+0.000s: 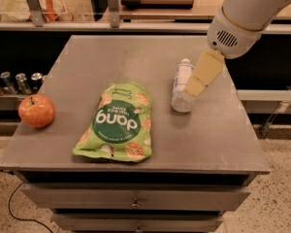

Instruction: Move blue plastic bottle near apple

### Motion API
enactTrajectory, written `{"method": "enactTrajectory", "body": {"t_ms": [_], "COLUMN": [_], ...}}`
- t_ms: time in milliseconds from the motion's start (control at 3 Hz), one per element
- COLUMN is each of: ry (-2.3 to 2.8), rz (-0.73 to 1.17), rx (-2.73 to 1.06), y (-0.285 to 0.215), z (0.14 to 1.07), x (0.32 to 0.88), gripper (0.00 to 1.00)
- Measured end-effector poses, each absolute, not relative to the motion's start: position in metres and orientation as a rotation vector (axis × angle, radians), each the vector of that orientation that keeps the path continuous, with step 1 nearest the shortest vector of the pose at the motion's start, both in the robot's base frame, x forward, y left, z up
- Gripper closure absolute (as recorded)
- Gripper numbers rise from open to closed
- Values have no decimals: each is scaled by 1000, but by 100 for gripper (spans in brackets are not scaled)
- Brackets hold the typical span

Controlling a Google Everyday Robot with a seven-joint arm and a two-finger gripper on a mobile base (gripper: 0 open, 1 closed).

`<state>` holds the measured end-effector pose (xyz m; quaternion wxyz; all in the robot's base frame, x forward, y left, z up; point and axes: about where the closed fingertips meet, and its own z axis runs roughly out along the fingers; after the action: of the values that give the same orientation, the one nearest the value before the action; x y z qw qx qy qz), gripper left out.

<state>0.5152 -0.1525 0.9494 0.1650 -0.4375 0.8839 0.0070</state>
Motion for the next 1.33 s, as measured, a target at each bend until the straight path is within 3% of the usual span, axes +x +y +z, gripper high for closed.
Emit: {"method": "enactTrajectory", "body": {"t_ms": [667,1333], "ry": [2580,2878], "rz": [33,47], "rx": [-1159,-806], "y": [-147,-120], "z": [947,907], "x": [524,570], "gripper": [0,0]}}
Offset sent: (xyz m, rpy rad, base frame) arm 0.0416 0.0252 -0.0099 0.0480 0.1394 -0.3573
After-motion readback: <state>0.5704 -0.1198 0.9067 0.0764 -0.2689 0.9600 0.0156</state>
